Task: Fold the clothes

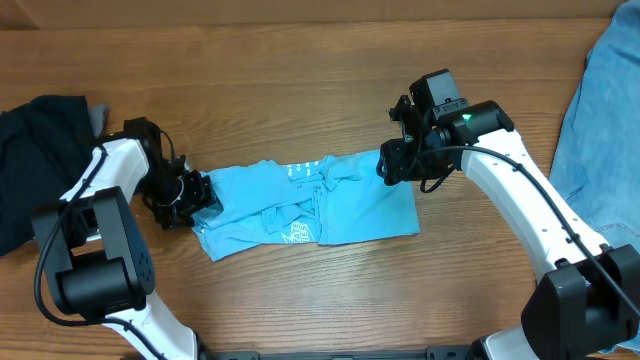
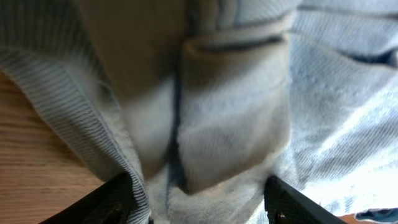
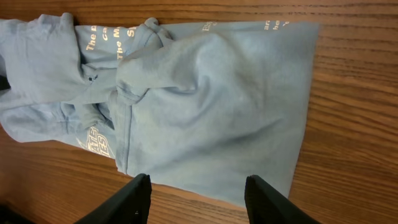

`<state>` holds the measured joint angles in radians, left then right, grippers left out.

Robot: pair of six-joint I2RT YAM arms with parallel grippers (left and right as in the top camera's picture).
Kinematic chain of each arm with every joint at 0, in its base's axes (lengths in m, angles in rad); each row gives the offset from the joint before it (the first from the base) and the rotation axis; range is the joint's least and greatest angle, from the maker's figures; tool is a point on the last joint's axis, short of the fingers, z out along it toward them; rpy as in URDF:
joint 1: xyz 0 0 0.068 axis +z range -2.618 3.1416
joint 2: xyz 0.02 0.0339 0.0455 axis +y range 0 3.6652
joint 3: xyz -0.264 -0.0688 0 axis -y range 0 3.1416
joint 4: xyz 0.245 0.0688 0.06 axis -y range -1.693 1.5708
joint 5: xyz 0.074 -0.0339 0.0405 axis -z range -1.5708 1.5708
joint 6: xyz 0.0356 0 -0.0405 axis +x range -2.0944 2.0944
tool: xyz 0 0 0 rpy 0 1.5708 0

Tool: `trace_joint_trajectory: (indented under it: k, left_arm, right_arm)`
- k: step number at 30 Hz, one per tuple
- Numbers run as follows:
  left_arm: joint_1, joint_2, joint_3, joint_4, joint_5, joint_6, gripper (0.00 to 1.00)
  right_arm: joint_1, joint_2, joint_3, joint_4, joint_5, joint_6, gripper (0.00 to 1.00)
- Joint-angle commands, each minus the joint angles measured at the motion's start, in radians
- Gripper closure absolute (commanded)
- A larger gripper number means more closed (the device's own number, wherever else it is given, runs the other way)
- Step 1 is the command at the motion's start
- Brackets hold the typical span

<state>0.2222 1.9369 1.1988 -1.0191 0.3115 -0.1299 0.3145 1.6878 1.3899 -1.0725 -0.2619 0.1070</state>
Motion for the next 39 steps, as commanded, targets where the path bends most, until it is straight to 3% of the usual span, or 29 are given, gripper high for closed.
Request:
trace_joint_trajectory:
  k: [1, 3, 10, 15, 28, 30, 31, 32, 35, 37, 39]
  left_arm:
    - [-0.008, 0.016, -0.045, -0.002, 0.021, 0.014, 0.3]
    - [-0.004, 0.014, -0.021, -0.03, 0.004, 0.01, 0.35]
    - [0.002, -0.124, 0.086, -0.135, -0.262, -0.194, 0.3]
    - [0.0, -0.148, 0.062, -0.147, -0.207, -0.211, 0.25]
    - [0.003, -0.142, -0.316, 0.379, -0.028, -0.21, 0.24]
    - [0.003, -0.142, -0.323, 0.406, -0.012, -0.206, 0.3]
    - [0.003, -0.142, -0.323, 0.409, 0.001, -0.206, 0.42]
    - [0.003, -0.142, -0.323, 0.408, 0.003, -0.206, 0.47]
    - [0.003, -0.142, -0.323, 0.401, 0.003, -0.206, 0.5]
    - [0.003, -0.142, -0.323, 0.399, 0.004, -0.202, 0.58]
    - [0.003, -0.142, -0.322, 0.399, 0.003, -0.192, 0.74]
  right_arm:
    - [-0.002, -0.006, 0.014, 0.004, 0.003, -0.003, 0.47]
    - [-0.002, -0.006, 0.014, 0.003, 0.003, -0.003, 0.47]
    - [-0.002, -0.006, 0.014, 0.004, 0.003, -0.003, 0.47]
    - [-0.002, -0.006, 0.014, 0.003, 0.003, -0.003, 0.47]
    - [-0.002, -0.006, 0.014, -0.014, -0.001, -0.003, 0.47]
    - [-0.002, -0.006, 0.014, -0.016, -0.001, -0.003, 0.47]
    - [-0.002, -0.006, 0.014, -0.017, -0.001, -0.003, 0.47]
    - [-0.002, -0.006, 0.014, -0.016, -0.001, -0.003, 0.47]
    - [-0.002, -0.006, 0.014, -0.016, -0.001, -0.003, 0.46]
    - [-0.002, -0.006, 0.014, -0.016, -0.001, -0.003, 0.47]
    - [-0.002, -0.006, 0.014, -0.016, -0.001, -0.003, 0.47]
